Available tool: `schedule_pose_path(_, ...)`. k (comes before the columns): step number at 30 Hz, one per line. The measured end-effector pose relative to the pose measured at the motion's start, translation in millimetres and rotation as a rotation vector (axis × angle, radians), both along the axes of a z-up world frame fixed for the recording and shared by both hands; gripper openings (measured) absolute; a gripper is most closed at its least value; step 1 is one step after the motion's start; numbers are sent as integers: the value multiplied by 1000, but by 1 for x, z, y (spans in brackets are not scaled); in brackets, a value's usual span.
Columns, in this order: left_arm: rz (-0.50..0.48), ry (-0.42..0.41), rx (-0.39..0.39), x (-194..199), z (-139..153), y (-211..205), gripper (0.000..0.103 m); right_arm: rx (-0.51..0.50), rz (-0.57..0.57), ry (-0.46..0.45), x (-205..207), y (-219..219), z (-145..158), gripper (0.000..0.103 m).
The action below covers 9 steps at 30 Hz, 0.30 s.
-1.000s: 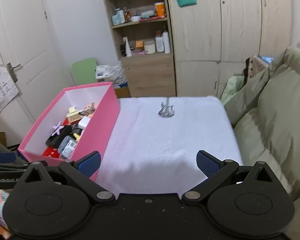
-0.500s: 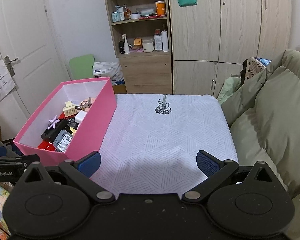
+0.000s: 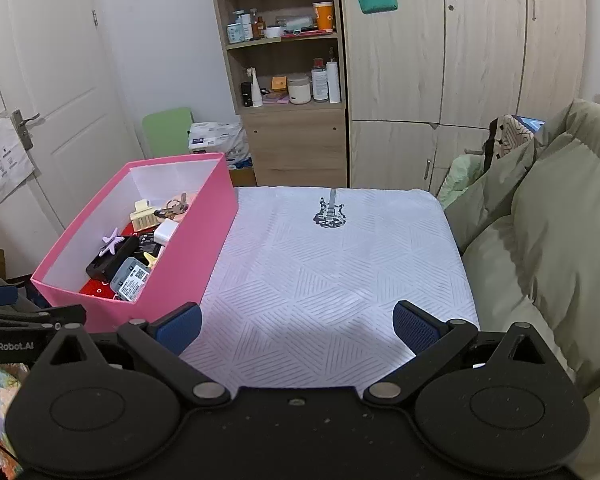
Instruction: Organize rigid objects
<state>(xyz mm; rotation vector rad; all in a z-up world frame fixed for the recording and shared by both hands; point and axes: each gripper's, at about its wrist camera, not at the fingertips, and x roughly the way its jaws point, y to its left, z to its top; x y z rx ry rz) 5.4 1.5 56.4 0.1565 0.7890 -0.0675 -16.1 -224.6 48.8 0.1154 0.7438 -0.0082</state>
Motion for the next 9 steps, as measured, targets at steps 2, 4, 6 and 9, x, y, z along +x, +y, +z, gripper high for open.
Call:
schedule_pose_path(2,10,-13,14,-1,1,-1,103,3,1,1,1,0,-1,103)
schedule_pose_path(4,14,-22,29,-1,2,-2,103,13,9,3,1,0,-1,103)
schedule_pose_path(6,13,-17,27,0,2,-1,103,11,8,2,1,0,-1,103)
schedule_pose_path(9,15,-10,18,1,2,0,103,11,10,4,1,0,-1,103)
